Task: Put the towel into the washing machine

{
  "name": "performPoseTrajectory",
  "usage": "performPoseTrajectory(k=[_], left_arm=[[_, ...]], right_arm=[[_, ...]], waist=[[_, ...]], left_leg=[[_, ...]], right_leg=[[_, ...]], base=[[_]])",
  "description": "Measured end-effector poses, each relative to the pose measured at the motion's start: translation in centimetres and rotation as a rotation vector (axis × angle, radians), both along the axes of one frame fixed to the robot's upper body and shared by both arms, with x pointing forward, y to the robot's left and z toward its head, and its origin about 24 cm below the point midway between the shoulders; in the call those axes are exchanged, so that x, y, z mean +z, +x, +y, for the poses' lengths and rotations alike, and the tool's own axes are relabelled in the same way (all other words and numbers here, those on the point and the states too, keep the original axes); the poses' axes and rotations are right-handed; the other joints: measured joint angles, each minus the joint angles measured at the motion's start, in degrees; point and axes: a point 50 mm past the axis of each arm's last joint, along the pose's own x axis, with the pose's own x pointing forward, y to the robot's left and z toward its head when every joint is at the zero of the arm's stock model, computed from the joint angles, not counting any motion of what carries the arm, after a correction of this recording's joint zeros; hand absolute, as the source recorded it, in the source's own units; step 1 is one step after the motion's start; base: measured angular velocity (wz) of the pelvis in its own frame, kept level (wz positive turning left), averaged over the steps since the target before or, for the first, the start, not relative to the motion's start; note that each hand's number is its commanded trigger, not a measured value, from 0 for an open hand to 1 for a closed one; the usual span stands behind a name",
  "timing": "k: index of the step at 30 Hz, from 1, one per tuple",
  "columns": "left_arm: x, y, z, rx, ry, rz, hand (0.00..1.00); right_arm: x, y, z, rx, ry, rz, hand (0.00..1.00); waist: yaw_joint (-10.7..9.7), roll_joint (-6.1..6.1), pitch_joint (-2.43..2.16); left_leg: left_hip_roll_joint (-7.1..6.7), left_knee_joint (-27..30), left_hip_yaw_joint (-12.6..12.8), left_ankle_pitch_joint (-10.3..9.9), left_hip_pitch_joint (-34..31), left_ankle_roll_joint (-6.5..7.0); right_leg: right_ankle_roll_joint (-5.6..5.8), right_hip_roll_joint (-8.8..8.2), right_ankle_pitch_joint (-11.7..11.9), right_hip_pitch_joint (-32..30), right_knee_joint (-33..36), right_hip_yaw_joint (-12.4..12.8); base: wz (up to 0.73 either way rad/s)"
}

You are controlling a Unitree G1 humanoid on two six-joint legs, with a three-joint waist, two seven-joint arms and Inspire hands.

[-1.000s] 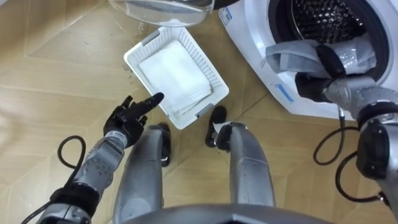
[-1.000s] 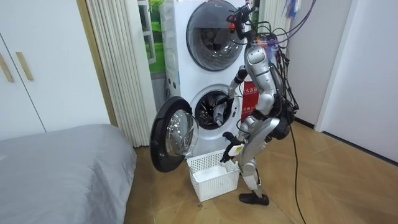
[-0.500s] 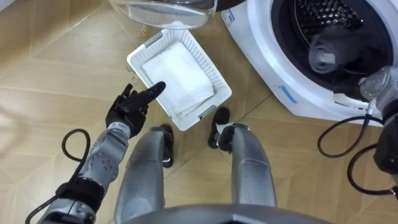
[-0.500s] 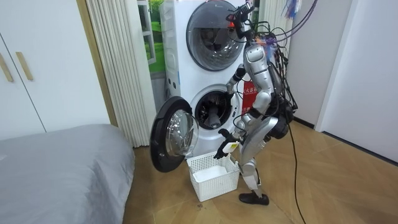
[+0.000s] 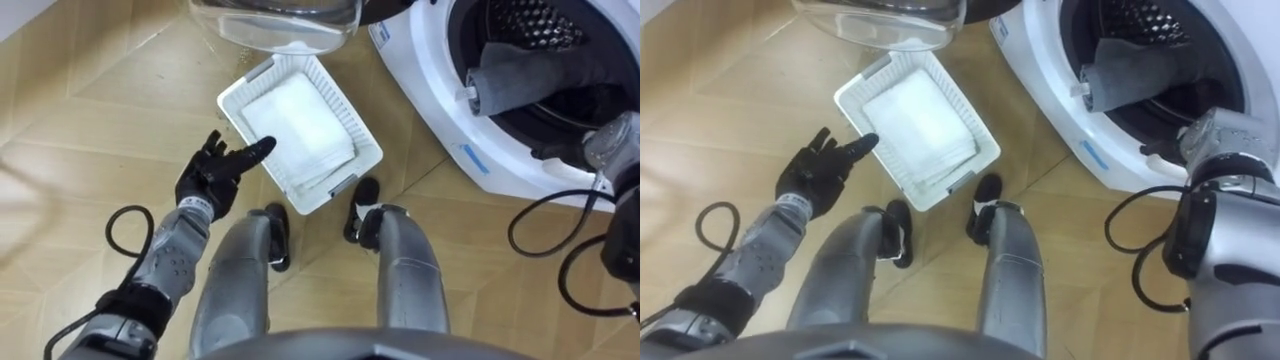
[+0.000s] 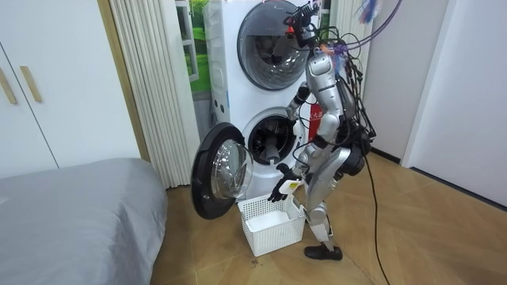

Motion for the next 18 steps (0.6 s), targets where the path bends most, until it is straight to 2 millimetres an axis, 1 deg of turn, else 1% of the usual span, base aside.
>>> performPoseTrajectory(k=[7,9,10,12,13,15,16,18], left_arm=[[0.2,0.3,0.0,-0.012,-0.003,-0.022,0.00],[-0.1,0.1,-0.1,-0.045,0.033,-0.013,0.00],[-0.2,0.1,-0.1,-0.054,0.045,-0.010,0.00],[-0.8,-0.3,-0.2,-0.077,0.076,0.017,0.00],[-1.0,-0.5,-0.1,-0.083,0.093,0.031,0.00],[-1.7,-1.1,0.6,-0.123,0.195,0.073,0.00],[-1.8,-1.2,0.7,-0.134,0.225,0.082,0.00],[-2.5,-2.1,1.2,-0.194,0.331,0.126,0.00]], right_arm=[[0.0,-0.1,-0.1,-0.012,-0.007,0.008,0.00],[-0.4,-0.5,-0.2,-0.019,-0.019,0.012,0.00],[-0.5,-0.6,-0.2,-0.017,-0.028,0.014,0.00],[-1.3,-1.5,-0.5,-0.012,-0.066,0.030,0.00],[-1.6,-1.8,-0.5,-0.014,-0.073,0.038,0.00],[-3.2,-3.0,0.1,0.003,-0.105,0.061,0.00],[-3.6,-3.3,0.2,0.017,-0.117,0.066,0.00],[-5.4,-4.8,1.1,0.103,-0.193,0.120,0.00]], waist=[[0.23,0.32,-0.02],[0.56,0.82,0.06],[0.74,0.97,0.02],[1.71,2.17,0.06],[1.87,2.44,0.00],[2.21,2.72,-0.05],[2.25,2.74,-0.06],[2.23,3.12,-0.18]], left_leg=[[0.01,-0.94,0.28,0.04,0.27,0.05],[0.03,-1.44,0.29,0.06,1.07,0.09],[0.04,-1.86,0.29,0.09,1.51,0.10],[0.25,-3.70,0.38,0.20,3.86,0.15],[0.32,-4.41,0.41,0.24,4.55,0.10],[0.17,-7.35,0.46,1.11,7.55,-0.13],[0.16,-8.10,0.46,1.25,8.26,-0.21],[0.39,-10.10,0.13,1.47,11.10,-0.49]], right_leg=[[0.08,0.01,0.07,0.20,-0.76,-0.13],[0.23,0.12,0.17,1.15,-1.48,-0.29],[0.30,0.24,0.33,1.65,-2.01,-0.34],[0.55,0.76,1.03,4.31,-4.53,-0.77],[0.59,0.96,1.27,5.06,-5.42,-0.85],[0.87,1.52,1.80,8.06,-8.26,-0.77],[0.92,1.67,1.90,8.76,-9.00,-0.80],[0.94,2.20,1.98,11.94,-11.19,-1.68]], base=[[-0.01],[0.00],[-0.04],[-0.08],[-0.11],[-0.05],[0.00],[0.00]])
